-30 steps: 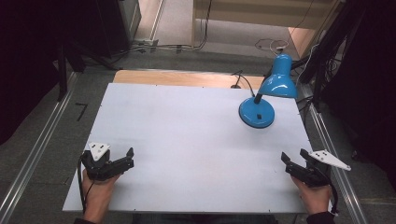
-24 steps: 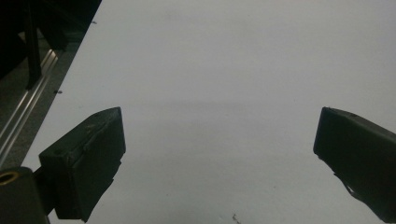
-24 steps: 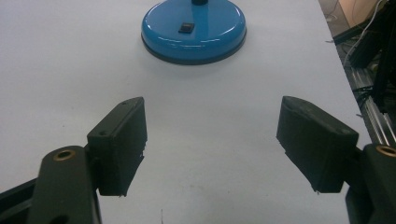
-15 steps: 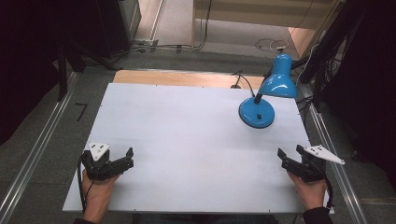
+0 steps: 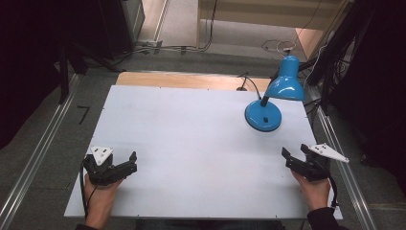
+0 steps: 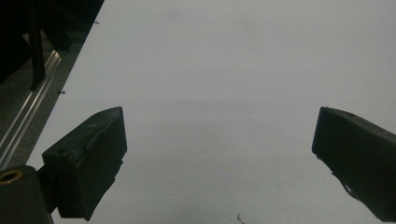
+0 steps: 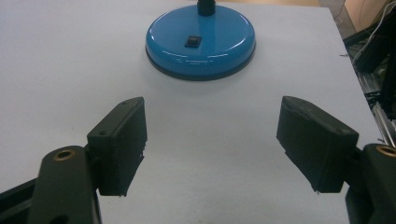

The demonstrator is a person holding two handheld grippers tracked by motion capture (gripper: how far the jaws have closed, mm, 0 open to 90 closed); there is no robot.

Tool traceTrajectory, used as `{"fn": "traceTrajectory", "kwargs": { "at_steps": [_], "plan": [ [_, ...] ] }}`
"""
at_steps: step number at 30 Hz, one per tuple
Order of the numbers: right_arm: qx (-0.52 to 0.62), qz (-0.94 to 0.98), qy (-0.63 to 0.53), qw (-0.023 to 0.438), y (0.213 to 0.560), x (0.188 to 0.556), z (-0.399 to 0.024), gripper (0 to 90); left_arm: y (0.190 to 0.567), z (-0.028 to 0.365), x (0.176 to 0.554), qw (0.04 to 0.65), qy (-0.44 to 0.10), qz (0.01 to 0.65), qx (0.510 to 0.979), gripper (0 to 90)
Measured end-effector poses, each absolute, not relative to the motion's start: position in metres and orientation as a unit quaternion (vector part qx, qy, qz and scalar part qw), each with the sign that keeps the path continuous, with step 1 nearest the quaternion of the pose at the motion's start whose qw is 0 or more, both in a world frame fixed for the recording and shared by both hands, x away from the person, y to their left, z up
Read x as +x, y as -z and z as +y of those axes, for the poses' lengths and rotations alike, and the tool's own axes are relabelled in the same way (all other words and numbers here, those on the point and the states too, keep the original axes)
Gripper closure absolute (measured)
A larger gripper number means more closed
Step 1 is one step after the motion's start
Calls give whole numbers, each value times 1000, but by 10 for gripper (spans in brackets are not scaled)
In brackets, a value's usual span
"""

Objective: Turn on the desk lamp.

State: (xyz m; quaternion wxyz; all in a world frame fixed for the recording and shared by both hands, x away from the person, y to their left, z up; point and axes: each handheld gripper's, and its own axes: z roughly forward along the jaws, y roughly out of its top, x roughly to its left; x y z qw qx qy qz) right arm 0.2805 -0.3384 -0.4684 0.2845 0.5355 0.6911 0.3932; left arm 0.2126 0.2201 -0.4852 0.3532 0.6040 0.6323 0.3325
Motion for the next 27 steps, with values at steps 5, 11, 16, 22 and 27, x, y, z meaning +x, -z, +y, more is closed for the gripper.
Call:
{"fn": "traceTrajectory", "kwargs": {
  "at_steps": [5, 11, 16, 22, 27],
  "plan": [
    [536, 691, -393, 285, 468, 286, -336, 230, 485, 220, 213, 352, -331, 632, 605, 41],
    [533, 694, -392, 284, 468, 291, -332, 237, 485, 221, 213, 353, -332, 633, 604, 40],
    [529, 695, -395, 285, 466, 295, -329, 237, 486, 221, 213, 353, -332, 634, 604, 41],
    [527, 694, -398, 286, 465, 300, -325, 244, 486, 221, 213, 353, -332, 634, 603, 41],
    [525, 696, -397, 286, 464, 307, -322, 247, 486, 221, 213, 353, -332, 633, 603, 41]
  ]
}}
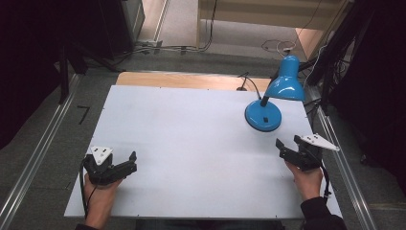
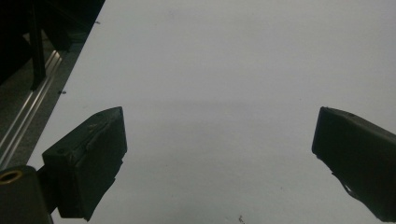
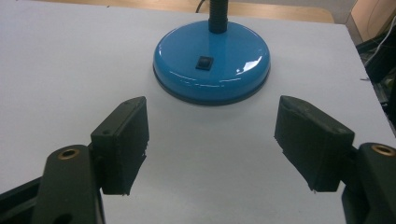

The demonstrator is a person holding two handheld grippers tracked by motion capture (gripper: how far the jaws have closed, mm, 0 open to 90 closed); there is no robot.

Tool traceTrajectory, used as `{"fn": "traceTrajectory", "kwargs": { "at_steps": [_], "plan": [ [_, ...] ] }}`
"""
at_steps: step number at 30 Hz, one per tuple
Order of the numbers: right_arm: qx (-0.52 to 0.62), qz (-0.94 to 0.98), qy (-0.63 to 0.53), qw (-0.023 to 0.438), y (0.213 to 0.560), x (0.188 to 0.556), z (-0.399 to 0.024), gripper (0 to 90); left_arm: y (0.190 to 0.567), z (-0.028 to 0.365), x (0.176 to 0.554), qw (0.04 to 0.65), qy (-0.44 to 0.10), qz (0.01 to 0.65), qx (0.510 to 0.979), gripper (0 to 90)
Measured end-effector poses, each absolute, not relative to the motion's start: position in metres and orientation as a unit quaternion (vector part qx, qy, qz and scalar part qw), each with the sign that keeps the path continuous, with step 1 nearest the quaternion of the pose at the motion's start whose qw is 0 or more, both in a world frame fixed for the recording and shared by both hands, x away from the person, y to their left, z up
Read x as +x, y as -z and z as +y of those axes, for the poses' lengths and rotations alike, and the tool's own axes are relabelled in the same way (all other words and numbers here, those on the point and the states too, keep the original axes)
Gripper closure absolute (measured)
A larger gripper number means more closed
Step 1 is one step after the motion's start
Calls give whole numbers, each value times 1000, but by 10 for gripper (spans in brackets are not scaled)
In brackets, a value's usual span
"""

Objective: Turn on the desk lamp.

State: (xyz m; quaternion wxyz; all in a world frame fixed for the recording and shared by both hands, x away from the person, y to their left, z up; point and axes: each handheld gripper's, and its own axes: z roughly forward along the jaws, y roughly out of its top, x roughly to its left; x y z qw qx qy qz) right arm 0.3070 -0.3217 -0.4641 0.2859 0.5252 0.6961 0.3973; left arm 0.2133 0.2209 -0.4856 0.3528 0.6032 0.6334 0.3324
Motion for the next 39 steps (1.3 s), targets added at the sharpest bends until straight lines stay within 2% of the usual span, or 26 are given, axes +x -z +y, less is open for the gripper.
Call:
{"fn": "traceTrajectory", "kwargs": {
  "at_steps": [39],
  "plan": [
    [526, 695, -398, 286, 463, 347, -307, 284, 486, 222, 214, 350, -335, 636, 600, 51]
  ]
}}
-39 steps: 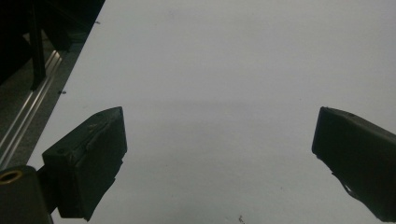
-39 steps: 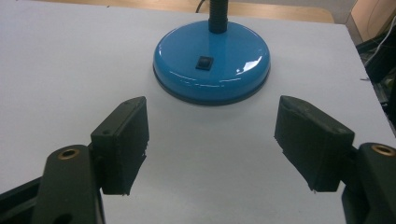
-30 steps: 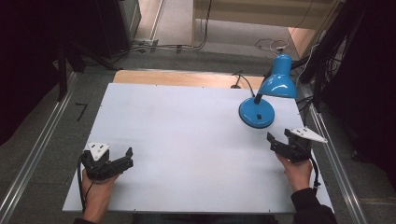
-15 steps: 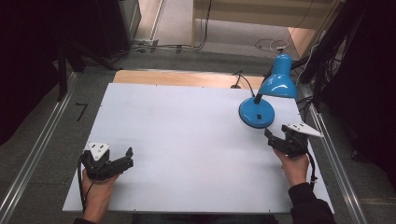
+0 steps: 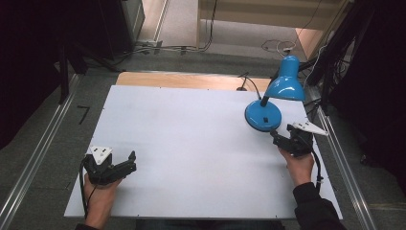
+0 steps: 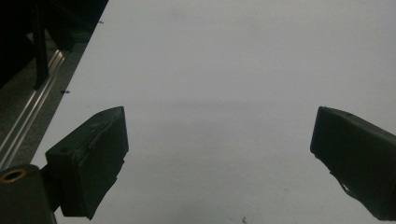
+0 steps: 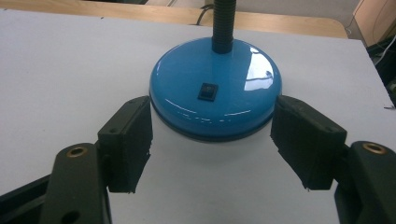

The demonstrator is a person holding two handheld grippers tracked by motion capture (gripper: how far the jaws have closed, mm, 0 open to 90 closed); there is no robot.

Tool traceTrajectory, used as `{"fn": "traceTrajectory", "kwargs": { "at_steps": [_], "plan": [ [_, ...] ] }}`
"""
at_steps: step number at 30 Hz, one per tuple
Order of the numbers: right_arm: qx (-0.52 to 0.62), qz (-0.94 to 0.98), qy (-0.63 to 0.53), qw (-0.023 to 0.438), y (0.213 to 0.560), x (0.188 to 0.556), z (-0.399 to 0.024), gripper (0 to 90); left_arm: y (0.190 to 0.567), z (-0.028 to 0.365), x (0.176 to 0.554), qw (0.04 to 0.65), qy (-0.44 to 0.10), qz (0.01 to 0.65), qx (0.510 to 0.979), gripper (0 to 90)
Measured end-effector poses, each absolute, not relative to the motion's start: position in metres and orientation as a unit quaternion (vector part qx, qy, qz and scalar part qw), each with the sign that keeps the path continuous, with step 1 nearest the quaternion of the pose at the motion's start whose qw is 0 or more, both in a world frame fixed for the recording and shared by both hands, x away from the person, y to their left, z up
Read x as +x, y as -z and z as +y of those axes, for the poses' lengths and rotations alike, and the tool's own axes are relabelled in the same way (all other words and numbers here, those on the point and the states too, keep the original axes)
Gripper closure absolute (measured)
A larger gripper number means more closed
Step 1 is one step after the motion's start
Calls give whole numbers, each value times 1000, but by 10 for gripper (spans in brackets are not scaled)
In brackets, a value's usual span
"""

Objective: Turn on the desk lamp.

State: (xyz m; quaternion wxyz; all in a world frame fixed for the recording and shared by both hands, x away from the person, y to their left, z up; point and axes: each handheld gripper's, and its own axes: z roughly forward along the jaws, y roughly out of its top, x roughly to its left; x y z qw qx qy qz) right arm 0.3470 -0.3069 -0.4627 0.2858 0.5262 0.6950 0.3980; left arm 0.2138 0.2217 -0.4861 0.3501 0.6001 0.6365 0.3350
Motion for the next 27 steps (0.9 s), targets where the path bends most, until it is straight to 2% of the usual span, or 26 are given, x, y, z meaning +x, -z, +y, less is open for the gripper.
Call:
{"fn": "traceTrajectory", "kwargs": {
  "at_steps": [14, 27],
  "plan": [
    [528, 690, -403, 288, 461, 360, -304, 300, 487, 222, 214, 349, -335, 636, 601, 51],
    [534, 685, -400, 294, 463, 370, -304, 354, 487, 222, 214, 350, -336, 636, 600, 51]
  ]
}}
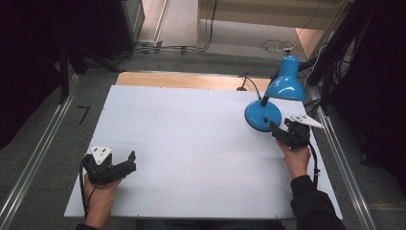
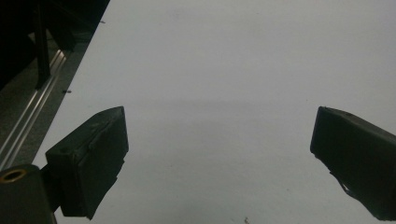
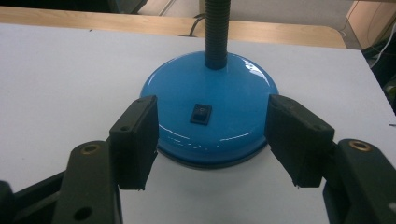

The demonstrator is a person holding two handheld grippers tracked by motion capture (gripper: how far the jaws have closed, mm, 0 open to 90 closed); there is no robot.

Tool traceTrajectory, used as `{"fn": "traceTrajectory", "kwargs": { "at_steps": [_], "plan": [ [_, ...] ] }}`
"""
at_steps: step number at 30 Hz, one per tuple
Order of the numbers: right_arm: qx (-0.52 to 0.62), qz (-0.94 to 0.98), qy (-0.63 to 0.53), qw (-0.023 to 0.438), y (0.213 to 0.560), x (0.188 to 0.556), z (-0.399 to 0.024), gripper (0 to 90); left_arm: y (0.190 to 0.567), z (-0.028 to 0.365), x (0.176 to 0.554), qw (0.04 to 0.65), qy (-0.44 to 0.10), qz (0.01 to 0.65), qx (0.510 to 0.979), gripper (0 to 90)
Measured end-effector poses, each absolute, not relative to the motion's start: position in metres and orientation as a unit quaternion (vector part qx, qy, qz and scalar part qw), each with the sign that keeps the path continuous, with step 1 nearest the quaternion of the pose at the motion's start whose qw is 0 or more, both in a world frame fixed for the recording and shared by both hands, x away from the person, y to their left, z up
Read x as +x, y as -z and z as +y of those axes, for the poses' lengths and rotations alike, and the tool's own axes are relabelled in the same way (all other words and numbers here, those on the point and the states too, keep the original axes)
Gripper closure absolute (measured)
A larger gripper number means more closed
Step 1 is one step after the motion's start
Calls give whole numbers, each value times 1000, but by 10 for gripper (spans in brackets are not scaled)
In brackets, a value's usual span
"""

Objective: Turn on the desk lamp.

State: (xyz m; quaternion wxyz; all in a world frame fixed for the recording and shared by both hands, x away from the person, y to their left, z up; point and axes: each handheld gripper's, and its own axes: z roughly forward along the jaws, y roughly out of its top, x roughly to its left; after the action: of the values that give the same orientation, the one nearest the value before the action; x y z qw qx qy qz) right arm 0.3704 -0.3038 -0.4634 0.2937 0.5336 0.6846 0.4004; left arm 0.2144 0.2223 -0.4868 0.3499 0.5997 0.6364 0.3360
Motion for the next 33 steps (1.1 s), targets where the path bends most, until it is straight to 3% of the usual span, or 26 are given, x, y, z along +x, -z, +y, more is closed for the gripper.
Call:
{"fn": "traceTrajectory", "kwargs": {
  "at_steps": [15, 19, 28, 33],
  "plan": [
    [535, 686, -395, 295, 467, 385, -297, 519, 487, 224, 214, 349, -337, 638, 598, 51],
    [533, 688, -395, 294, 469, 388, -295, 590, 487, 223, 214, 349, -337, 637, 599, 51],
    [537, 690, -389, 292, 479, 399, -292, 870, 486, 225, 215, 351, -335, 636, 600, 52],
    [537, 690, -389, 291, 487, 406, -288, 877, 486, 225, 215, 352, -336, 636, 599, 54]
  ]
}}
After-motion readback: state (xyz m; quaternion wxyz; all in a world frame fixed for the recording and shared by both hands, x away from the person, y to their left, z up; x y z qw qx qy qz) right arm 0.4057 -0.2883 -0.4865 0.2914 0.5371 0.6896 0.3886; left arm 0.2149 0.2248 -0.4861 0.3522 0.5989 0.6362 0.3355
